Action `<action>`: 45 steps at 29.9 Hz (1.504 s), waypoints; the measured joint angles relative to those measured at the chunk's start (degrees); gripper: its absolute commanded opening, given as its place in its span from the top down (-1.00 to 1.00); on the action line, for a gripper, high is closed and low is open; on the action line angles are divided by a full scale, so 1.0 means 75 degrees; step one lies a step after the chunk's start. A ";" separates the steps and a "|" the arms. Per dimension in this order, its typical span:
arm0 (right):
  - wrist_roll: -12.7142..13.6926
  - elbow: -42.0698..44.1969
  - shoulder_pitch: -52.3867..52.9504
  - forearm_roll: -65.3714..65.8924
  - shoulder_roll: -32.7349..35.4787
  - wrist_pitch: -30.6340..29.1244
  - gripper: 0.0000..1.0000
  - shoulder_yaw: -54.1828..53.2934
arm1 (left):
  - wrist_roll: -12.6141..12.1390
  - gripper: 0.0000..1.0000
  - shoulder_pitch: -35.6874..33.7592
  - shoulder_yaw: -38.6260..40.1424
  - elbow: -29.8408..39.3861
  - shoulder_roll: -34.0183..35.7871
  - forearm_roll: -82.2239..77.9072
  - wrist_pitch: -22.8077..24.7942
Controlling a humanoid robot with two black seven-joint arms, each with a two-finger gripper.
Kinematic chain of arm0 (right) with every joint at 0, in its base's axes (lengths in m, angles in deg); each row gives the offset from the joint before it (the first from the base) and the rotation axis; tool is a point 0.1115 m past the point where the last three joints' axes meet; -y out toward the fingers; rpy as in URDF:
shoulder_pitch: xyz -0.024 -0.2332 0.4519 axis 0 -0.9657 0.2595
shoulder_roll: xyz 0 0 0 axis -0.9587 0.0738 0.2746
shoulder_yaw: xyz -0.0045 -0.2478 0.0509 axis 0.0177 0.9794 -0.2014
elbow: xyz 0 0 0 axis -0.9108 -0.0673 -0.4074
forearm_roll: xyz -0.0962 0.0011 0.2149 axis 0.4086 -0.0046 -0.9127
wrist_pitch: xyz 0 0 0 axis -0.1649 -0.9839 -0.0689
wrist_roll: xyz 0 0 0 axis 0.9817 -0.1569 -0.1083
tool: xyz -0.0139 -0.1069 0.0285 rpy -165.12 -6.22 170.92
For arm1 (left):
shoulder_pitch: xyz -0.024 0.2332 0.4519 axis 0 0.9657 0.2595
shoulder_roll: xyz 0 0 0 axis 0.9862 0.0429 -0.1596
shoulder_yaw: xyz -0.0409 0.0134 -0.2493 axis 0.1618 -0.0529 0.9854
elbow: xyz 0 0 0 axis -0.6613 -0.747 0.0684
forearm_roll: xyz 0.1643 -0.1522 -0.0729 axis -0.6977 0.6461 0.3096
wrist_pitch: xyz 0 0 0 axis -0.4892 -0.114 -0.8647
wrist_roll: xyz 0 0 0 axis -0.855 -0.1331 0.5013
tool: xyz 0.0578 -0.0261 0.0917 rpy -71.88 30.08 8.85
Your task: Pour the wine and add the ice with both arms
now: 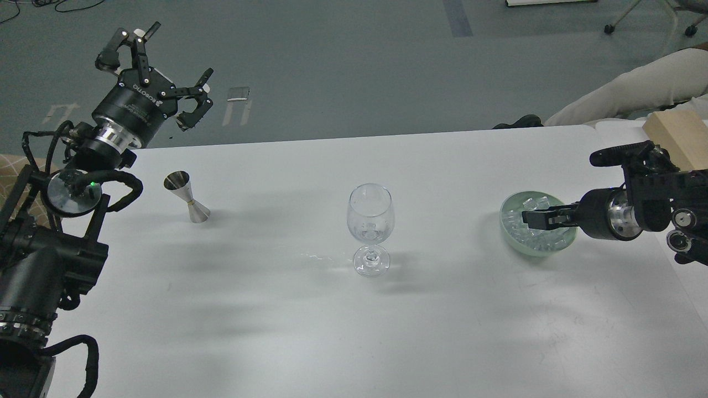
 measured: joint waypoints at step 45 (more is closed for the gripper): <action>-0.0016 0.0909 -0.0196 0.0084 -0.0821 -0.0035 0.40 0.0172 | 0.0001 -0.96 0.0039 0.0189 -0.0001 0.0029 0.0001 0.0000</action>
